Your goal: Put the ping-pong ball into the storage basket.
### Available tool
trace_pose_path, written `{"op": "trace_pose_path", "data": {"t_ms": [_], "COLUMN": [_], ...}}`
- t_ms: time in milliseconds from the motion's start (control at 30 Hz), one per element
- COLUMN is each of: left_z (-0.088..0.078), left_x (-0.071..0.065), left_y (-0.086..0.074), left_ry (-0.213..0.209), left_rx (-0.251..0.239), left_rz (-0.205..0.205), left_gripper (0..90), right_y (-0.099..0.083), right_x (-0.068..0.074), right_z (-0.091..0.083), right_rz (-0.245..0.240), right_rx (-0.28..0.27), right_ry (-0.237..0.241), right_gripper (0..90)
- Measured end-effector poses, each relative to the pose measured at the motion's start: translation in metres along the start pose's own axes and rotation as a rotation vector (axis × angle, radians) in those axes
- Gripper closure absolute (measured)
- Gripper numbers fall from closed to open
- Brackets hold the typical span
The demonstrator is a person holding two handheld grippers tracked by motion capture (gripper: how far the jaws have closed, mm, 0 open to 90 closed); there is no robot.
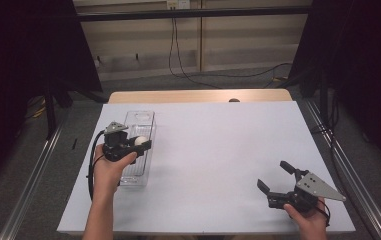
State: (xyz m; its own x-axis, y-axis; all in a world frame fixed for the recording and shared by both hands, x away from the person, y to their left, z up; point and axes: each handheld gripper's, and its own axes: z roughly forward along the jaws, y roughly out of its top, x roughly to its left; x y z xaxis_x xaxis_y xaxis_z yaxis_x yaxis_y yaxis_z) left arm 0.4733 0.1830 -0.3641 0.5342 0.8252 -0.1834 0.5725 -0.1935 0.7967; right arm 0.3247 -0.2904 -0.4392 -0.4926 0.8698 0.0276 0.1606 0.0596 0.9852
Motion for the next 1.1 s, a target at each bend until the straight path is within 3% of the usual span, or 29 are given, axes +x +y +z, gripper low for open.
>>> {"op": "trace_pose_path", "data": {"t_ms": [333, 700, 900, 1033, 1100], "left_z": [-0.001, 0.0, 0.001, 0.002, 0.002], "left_x": [0.004, 0.013, 0.018, 0.019, 0.019], "left_y": [-0.004, -0.01, -0.013, -0.015, -0.015], "left_ry": [0.022, 0.059, 0.081, 0.089, 0.099], "left_rx": [0.014, 0.013, 0.014, 0.007, 0.003], "left_rz": [0.009, -0.008, 0.009, 0.004, 0.007], "left_gripper": [51.1, 51.0, 50.9, 49.0, 43.6], "right_y": [0.0, 0.0, 0.0, 0.001, 0.0], "right_x": [0.001, 0.0, 0.0, 0.001, 0.001], "right_z": [0.0, 0.001, 0.002, 0.002, 0.003], "right_rz": [0.003, -0.002, -0.002, 0.002, -0.005], "right_rx": [-0.004, -0.003, -0.006, -0.003, -0.003], "right_ry": [-0.002, -0.004, 0.0, 0.001, 0.002], "right_gripper": [2.2, 2.1, 2.2, 2.2, 2.1]}}
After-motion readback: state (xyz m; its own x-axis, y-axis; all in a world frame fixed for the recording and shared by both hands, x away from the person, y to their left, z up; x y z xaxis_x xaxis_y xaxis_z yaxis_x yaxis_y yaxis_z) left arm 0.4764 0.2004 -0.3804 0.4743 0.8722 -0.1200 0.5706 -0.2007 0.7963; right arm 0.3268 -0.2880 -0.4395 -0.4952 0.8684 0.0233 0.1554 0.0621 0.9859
